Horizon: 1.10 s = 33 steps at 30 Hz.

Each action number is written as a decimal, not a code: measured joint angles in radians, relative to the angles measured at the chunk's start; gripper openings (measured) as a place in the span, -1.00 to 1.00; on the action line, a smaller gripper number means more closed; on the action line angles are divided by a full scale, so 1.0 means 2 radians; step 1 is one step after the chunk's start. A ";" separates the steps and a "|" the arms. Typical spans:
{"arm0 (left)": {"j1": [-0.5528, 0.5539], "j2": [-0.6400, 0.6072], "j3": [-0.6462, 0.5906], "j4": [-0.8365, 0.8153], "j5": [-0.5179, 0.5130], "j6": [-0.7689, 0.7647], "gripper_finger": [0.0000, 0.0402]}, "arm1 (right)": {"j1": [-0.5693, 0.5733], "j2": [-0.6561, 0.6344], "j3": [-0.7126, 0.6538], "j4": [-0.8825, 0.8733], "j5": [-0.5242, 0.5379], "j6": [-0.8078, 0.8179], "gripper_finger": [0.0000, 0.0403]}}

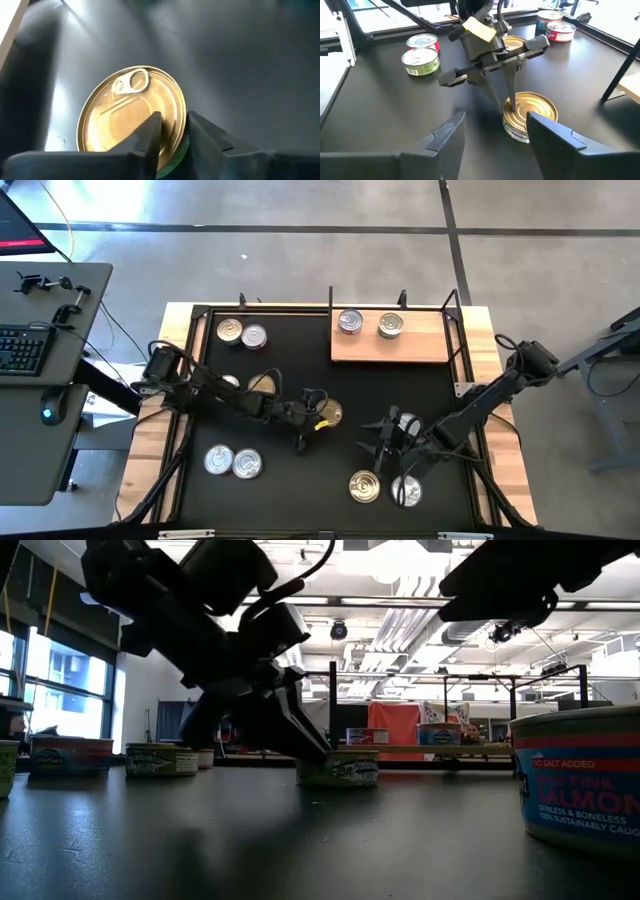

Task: Stack canned seafood by type on shelf
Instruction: Put the green tuna can on the shelf

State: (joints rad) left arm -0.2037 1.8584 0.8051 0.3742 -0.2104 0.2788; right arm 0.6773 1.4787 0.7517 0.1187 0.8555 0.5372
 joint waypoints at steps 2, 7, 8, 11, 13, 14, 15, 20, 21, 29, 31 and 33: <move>0.001 0.000 0.000 0.000 0.000 -0.003 -0.78 | 0.000 0.000 0.000 -0.001 -0.011 -0.016 0.00; 0.001 0.001 -0.001 0.020 0.005 -0.034 -0.96 | -0.006 0.008 0.000 0.003 -0.072 -0.123 0.00; 0.003 0.002 -0.001 0.028 0.014 -0.045 -0.96 | -0.009 0.013 0.000 0.002 -0.082 -0.150 0.00; 0.009 0.002 -0.002 0.066 0.042 -0.088 -0.99 | -0.023 0.032 0.000 0.000 -0.088 -0.213 0.00; 0.014 0.002 -0.002 0.090 0.054 -0.113 -0.99 | -0.036 0.040 0.000 -0.001 -0.088 -0.241 0.00; 0.015 0.002 -0.002 0.098 0.058 -0.122 -1.00 | -0.044 0.044 0.000 -0.002 -0.087 -0.250 0.01; 0.017 0.002 -0.002 0.106 0.062 -0.131 -1.00 | -0.052 0.045 0.000 -0.003 -0.088 -0.258 0.03; 0.025 0.002 -0.002 0.138 0.095 -0.157 -1.00 | -0.090 0.046 0.000 -0.006 -0.123 -0.317 0.21; 0.027 0.002 -0.002 0.140 0.098 -0.160 -1.00 | -0.097 0.046 0.000 -0.007 -0.132 -0.331 0.25; 0.031 0.002 -0.002 0.141 0.104 -0.161 -1.00 | -0.139 0.047 0.000 -0.015 -0.171 -0.428 0.39; 0.031 0.002 -0.002 0.141 0.104 -0.160 -1.00 | -0.146 0.053 0.000 -0.013 -0.181 -0.430 0.39; 0.031 0.002 -0.002 0.143 0.104 -0.160 -1.00 | -0.149 0.065 0.000 -0.016 -0.184 -0.444 0.39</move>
State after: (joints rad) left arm -0.1413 1.8614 0.8013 0.6597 -0.0025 -0.0422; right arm 0.3790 1.6091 0.7525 0.0862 0.4874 -0.3513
